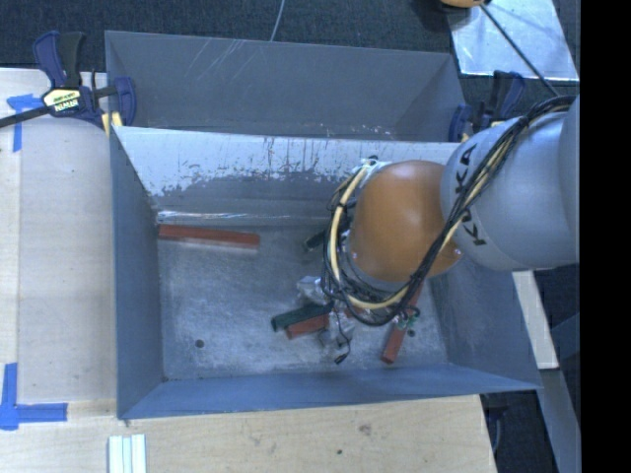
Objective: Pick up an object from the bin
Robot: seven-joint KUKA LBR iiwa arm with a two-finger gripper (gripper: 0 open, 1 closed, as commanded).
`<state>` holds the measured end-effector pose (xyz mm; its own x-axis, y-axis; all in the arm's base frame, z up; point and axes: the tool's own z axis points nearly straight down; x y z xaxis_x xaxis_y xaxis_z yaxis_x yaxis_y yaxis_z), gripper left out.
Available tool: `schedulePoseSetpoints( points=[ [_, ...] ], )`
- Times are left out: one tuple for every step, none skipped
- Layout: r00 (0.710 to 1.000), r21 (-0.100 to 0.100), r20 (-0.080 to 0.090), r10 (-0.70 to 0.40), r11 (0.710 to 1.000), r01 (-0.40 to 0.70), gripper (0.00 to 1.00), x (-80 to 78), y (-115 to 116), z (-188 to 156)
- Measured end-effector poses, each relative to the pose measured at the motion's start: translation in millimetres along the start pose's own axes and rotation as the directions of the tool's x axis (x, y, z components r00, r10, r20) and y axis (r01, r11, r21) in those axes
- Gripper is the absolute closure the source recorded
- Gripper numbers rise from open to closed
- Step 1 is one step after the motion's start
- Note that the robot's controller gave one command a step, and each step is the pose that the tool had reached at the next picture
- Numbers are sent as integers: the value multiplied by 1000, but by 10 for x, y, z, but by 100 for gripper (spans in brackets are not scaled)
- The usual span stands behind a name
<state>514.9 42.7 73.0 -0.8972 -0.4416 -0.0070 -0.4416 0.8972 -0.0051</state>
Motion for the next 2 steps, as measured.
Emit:
schedulePoseSetpoints(
  points=[
    [1000,0,0,1,1000,-1,100,0,0,0],
    [1000,-2,-2,0,1000,0,100,12,8,-33]
  ],
)
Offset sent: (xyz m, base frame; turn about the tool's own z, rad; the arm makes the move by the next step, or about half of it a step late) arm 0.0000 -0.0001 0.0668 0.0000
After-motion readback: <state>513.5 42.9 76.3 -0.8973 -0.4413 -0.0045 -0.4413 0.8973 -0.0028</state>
